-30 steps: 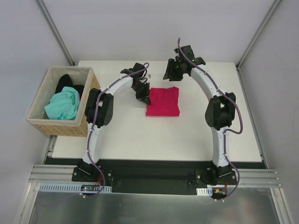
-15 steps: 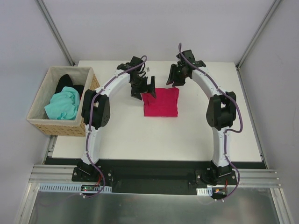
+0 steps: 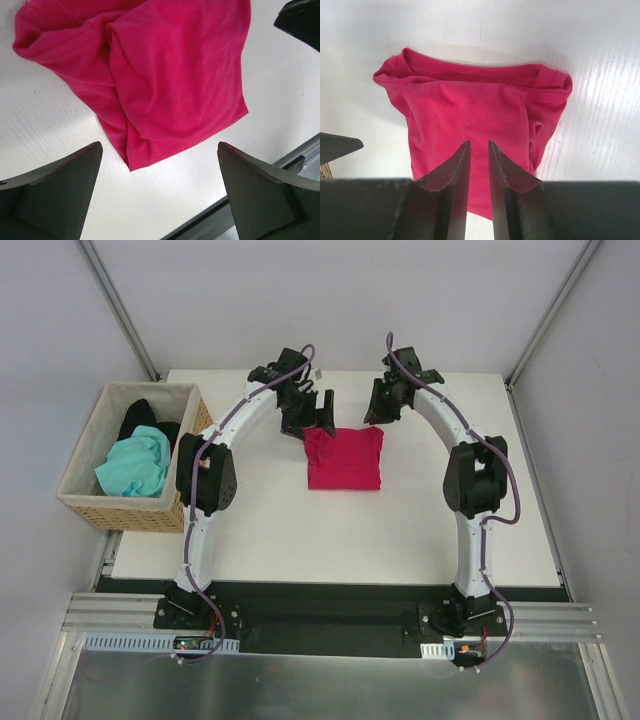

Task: Fold and stack the t-shirts
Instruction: Smooth out wrinkles on the folded tshirt

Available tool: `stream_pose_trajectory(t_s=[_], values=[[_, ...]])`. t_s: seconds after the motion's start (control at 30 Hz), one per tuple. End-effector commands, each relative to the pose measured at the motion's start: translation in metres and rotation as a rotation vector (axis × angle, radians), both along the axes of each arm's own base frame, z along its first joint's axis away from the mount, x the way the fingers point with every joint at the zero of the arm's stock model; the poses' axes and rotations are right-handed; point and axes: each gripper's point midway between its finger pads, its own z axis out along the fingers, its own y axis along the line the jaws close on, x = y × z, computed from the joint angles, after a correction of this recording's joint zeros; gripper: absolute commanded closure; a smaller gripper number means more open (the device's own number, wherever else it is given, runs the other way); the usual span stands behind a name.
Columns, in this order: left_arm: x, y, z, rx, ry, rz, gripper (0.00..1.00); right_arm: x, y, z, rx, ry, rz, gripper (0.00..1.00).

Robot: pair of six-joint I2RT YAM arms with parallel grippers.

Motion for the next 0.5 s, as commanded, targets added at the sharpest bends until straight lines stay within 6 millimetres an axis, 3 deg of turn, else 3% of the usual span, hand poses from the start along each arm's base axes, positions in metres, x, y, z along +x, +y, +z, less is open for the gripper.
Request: stream_pose_trajectory(t_s=[0.0,0.03,0.07,0.13,0.17,0.3,0.47], values=[[0.016,0.004,0.022,-0.011,-0.081,-0.023,0.01,0.012,-0.012,0.028,-0.007,-0.066,-0.021,0.77],[0.018,0.002,0.021,-0.025,-0.073,-0.021,0.01,0.012,-0.013,0.027,-0.008,-0.064,-0.022,0.77],[0.022,0.000,0.028,-0.051,-0.083,-0.022,0.08,0.012,-0.017,0.026,-0.015,-0.061,-0.029,0.77],[0.027,-0.001,0.026,-0.096,-0.051,-0.010,0.33,0.012,-0.020,0.025,-0.016,-0.053,-0.040,0.78],[0.030,-0.002,0.028,-0.111,-0.053,-0.006,0.39,0.012,-0.022,0.024,-0.022,-0.049,-0.045,0.78],[0.039,-0.005,0.019,-0.148,-0.020,0.006,0.44,0.009,-0.027,0.017,-0.030,-0.019,-0.067,0.77],[0.042,-0.006,0.013,-0.167,-0.001,0.006,0.41,0.008,-0.032,0.005,-0.035,0.010,-0.090,0.73]])
